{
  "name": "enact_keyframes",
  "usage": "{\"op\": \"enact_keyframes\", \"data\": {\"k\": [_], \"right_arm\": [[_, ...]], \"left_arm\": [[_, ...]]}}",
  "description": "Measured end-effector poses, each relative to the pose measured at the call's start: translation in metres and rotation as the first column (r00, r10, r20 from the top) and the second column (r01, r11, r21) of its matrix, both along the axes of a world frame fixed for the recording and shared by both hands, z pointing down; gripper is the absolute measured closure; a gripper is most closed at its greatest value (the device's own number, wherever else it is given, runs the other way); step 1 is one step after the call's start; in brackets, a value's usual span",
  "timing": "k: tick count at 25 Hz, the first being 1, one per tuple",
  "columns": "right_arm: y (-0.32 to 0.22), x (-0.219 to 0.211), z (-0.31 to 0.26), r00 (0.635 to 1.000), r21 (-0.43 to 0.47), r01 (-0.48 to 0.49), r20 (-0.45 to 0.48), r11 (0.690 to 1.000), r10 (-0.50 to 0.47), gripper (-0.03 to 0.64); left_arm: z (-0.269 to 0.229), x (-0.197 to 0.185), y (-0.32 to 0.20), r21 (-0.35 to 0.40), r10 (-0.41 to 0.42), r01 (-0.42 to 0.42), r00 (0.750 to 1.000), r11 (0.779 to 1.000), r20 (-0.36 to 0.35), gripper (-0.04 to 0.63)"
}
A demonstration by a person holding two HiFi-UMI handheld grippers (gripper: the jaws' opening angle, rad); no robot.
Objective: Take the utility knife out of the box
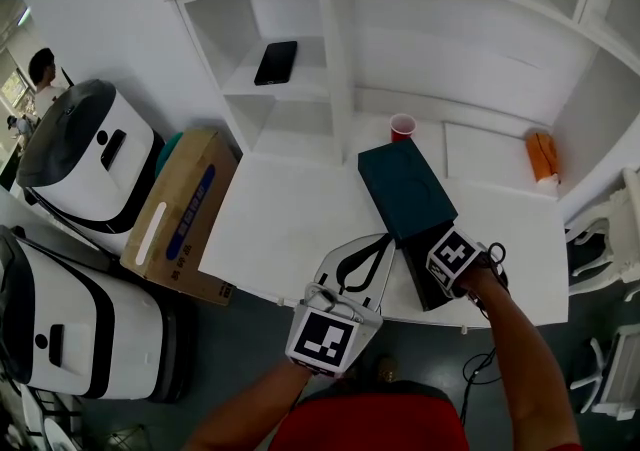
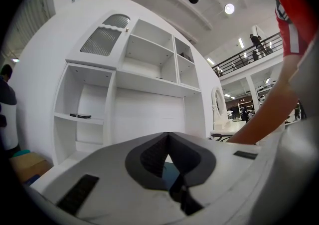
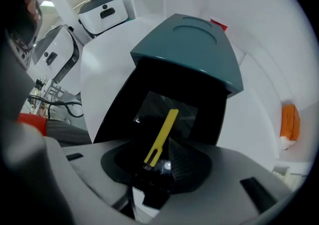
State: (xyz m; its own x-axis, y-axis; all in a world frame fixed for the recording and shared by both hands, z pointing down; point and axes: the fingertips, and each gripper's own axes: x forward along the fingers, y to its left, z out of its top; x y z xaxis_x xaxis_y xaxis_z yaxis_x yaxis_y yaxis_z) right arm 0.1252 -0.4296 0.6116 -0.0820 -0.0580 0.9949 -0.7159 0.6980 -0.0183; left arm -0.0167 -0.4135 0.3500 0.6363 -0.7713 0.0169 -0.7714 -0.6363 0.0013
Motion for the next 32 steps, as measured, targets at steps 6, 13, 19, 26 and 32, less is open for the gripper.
{"op": "enact_keyframes", "data": {"k": [6, 13, 19, 26, 32], "right_arm": [[0.000, -0.003, 0.002, 1.000, -0.040, -0.002, 0.010, 0.999, 0.002, 0.474], [0.003, -0.006, 0.001, 0.997, -0.031, -0.025, 0.071, 0.999, 0.027, 0.539], [0.002, -0.003, -0.012, 0.992, 0.037, -0.048, 0.116, 0.998, 0.044, 0.541], [-0.002, -0.016, -0.099, 0.929, 0.289, -0.141, 0.369, 0.947, 0.026, 0.540], [0.021, -0.039, -0.204, 0.773, 0.528, -0.282, 0.620, 0.801, -0.137, 0.540]], "left_arm": [[0.004, 0.000, -0.002, -0.008, -0.009, 0.009, 1.000, 1.000, 0.002, 0.558], [0.006, 0.007, -0.001, -0.011, 0.000, 0.000, 1.000, 1.000, 0.001, 0.558], [0.005, 0.014, 0.002, -0.012, 0.010, -0.010, 1.000, 1.000, 0.003, 0.558], [0.001, 0.023, 0.011, -0.013, 0.038, -0.038, 0.999, 0.999, 0.009, 0.558], [-0.011, 0.030, 0.020, -0.012, 0.054, -0.054, 0.999, 0.998, 0.000, 0.558]]}}
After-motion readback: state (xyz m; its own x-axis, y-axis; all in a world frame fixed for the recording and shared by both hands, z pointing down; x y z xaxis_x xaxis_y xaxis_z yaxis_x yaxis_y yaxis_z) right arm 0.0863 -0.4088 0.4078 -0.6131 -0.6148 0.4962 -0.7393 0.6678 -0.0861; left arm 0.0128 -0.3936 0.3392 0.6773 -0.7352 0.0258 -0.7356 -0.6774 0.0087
